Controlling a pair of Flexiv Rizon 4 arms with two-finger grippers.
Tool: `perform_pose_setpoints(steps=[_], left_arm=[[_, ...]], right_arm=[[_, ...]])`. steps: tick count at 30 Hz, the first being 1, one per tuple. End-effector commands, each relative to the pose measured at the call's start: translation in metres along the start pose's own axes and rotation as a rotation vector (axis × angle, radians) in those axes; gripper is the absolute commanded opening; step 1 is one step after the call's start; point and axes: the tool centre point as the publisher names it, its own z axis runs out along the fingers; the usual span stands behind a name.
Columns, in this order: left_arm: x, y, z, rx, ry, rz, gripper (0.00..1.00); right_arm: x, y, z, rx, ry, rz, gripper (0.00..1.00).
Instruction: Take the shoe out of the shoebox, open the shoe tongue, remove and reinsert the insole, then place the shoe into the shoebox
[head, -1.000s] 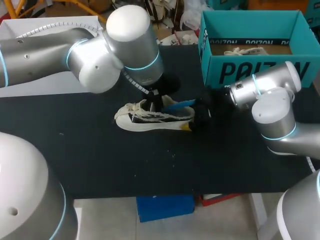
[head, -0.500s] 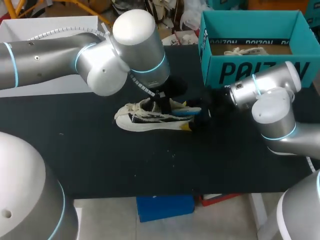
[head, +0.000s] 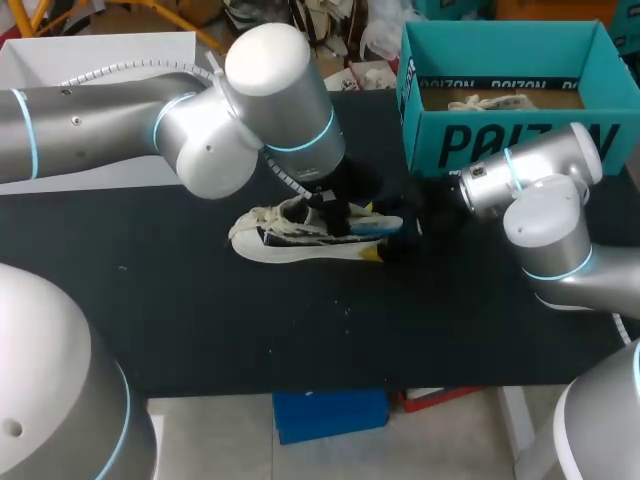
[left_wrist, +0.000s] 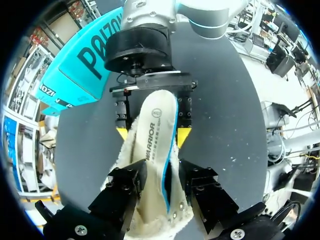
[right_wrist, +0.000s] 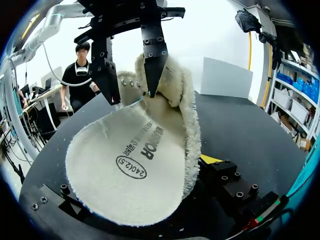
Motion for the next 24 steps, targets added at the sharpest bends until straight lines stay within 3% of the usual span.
perform_pose_setpoints(steps=[1, 19, 20, 23, 24], left_arm=[[-0.003, -0.009, 0.014, 0.000, 0.003, 0.012, 0.40], [-0.013, -0.035, 0.025, 0.012, -0.003, 0.062, 0.30], [-0.013, -0.034, 0.026, 0.010, -0.003, 0.061, 0.26], [-0.013, -0.033, 0.028, 0.007, 0.001, 0.059, 0.00], [-0.012, -0.032, 0.028, 0.006, 0.001, 0.059, 0.00]], right_arm=[[0.000, -0.002, 0.001, 0.002, 0.000, 0.001, 0.00], [0.000, -0.002, 0.001, 0.002, 0.000, 0.001, 0.00], [0.000, -0.002, 0.001, 0.002, 0.000, 0.001, 0.00], [0.000, -0.002, 0.001, 0.002, 0.000, 0.001, 0.00], [0.000, -0.002, 0.001, 0.002, 0.000, 0.001, 0.00]])
